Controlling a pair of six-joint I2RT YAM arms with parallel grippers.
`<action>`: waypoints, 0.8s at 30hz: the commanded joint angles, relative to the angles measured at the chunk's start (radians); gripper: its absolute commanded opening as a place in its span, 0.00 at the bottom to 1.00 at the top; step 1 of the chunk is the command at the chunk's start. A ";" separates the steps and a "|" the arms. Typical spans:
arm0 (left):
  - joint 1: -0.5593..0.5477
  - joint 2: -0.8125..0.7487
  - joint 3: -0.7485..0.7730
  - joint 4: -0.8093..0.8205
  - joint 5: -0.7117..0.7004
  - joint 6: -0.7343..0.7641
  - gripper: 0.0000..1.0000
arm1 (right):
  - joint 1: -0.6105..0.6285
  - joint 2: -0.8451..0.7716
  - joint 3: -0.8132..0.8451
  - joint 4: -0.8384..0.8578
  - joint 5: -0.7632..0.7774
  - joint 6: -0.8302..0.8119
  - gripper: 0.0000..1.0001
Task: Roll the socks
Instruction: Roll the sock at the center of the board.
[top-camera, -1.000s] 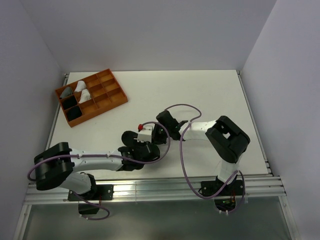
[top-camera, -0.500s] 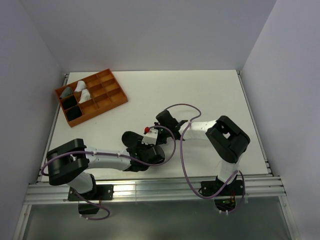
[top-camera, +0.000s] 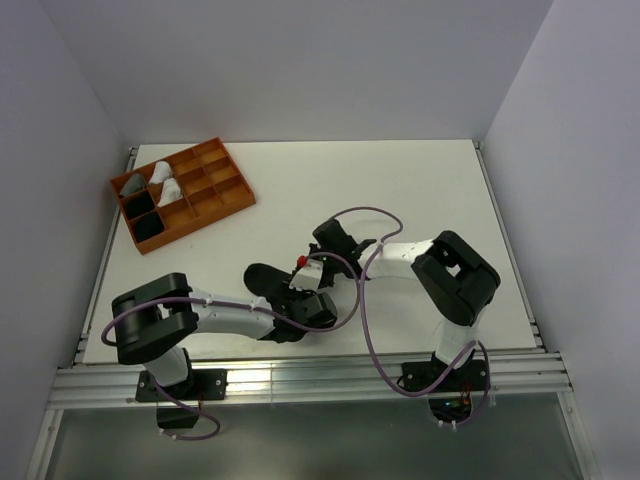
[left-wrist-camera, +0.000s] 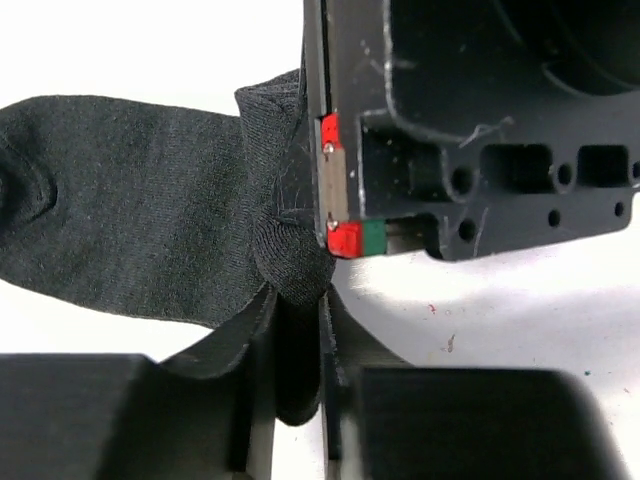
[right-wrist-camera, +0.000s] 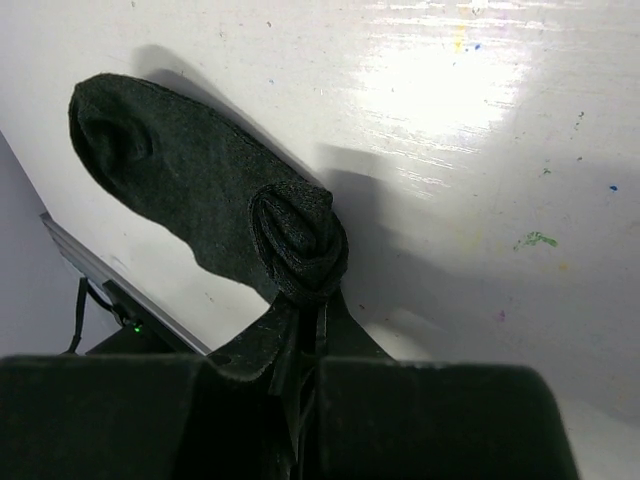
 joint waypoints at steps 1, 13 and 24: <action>0.001 0.023 0.022 -0.003 0.053 -0.009 0.14 | -0.004 -0.004 -0.021 0.041 -0.028 0.009 0.04; 0.184 -0.168 -0.098 0.157 0.482 0.016 0.00 | -0.059 -0.186 -0.250 0.440 -0.066 0.079 0.56; 0.415 -0.257 -0.270 0.366 0.892 -0.127 0.00 | -0.064 -0.214 -0.385 0.635 -0.019 0.125 0.64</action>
